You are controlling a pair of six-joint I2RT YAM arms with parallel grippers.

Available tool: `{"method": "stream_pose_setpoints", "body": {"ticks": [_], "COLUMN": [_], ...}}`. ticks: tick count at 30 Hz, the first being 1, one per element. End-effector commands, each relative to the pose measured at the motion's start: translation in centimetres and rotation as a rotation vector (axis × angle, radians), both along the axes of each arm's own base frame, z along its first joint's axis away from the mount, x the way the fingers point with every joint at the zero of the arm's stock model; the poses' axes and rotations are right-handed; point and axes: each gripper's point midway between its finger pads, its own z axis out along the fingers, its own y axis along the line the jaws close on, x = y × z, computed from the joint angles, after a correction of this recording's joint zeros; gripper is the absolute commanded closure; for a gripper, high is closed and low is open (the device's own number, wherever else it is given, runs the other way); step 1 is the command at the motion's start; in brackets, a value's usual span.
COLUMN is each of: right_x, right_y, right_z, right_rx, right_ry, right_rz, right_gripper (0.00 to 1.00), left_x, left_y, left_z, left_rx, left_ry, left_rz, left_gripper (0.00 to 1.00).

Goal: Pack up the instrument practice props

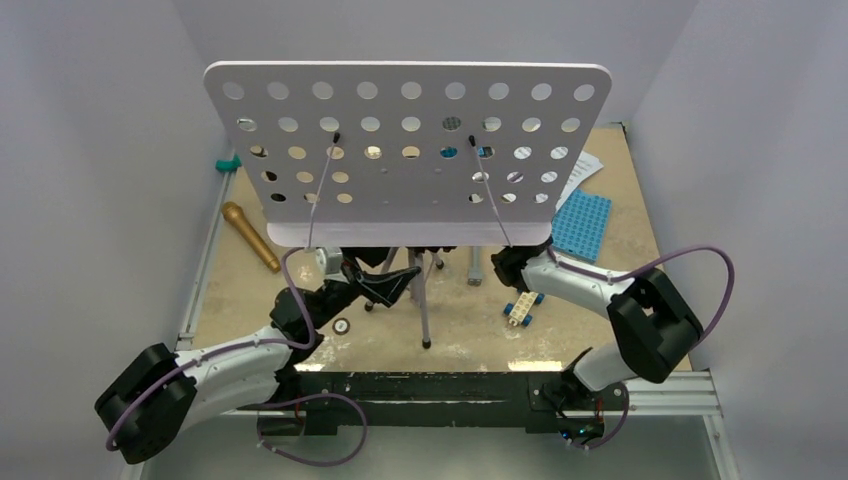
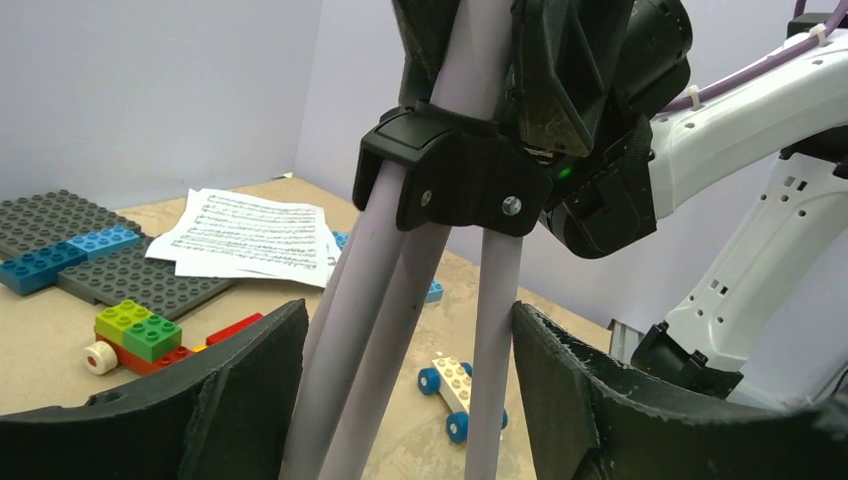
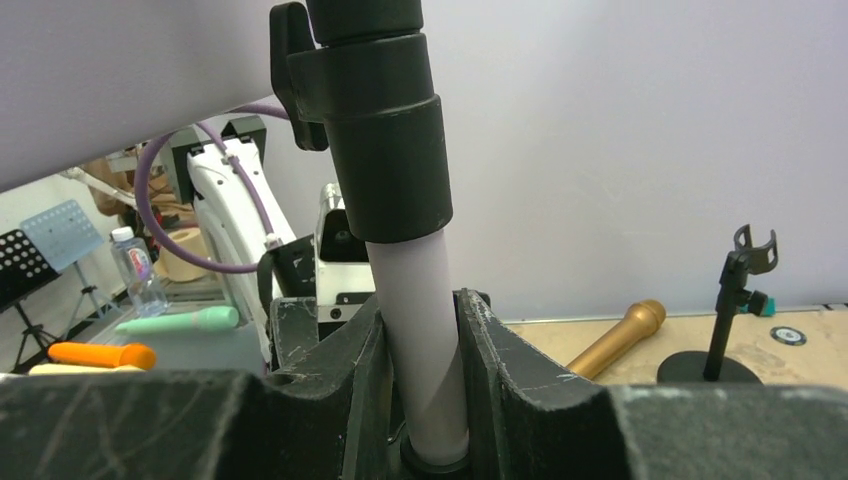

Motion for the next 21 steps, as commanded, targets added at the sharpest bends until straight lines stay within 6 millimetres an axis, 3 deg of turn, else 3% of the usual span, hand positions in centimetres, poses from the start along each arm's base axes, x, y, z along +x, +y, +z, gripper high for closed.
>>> {"method": "stream_pose_setpoints", "body": {"ticks": [1,3,6,12,13,21], "right_x": [-0.6,-0.7,-0.6,-0.1,0.0,0.7], "right_y": [0.1,0.0,-0.1,0.1,0.1,0.2], "right_z": [-7.0,-6.6,-5.7,-5.3,-5.2,-4.6], "right_rx": [-0.182,-0.179,-0.179,-0.214,-0.218,-0.238], "right_ry": [0.201,0.195,0.171,0.156,0.157,0.182], "right_rz": [0.058,0.058,0.045,0.015,0.008,-0.026], "right_gripper": [1.0,1.0,1.0,1.0,1.0,1.0], "left_x": [-0.2,-0.5,-0.9,-0.8,-0.7,-1.9], "left_y": [0.0,0.1,0.6,0.7,0.8,3.4], "left_z": [-7.3,-7.3,-6.4,-4.1,-3.7,1.3], "left_rx": [0.095,0.066,0.005,-0.028,-0.031,-0.15], "left_ry": [0.214,0.208,0.19,0.135,0.128,0.011], "left_rz": [0.001,-0.005,-0.005,0.002,0.01,0.061], "left_gripper": [0.56,0.49,0.26,0.14,0.03,0.0]}}
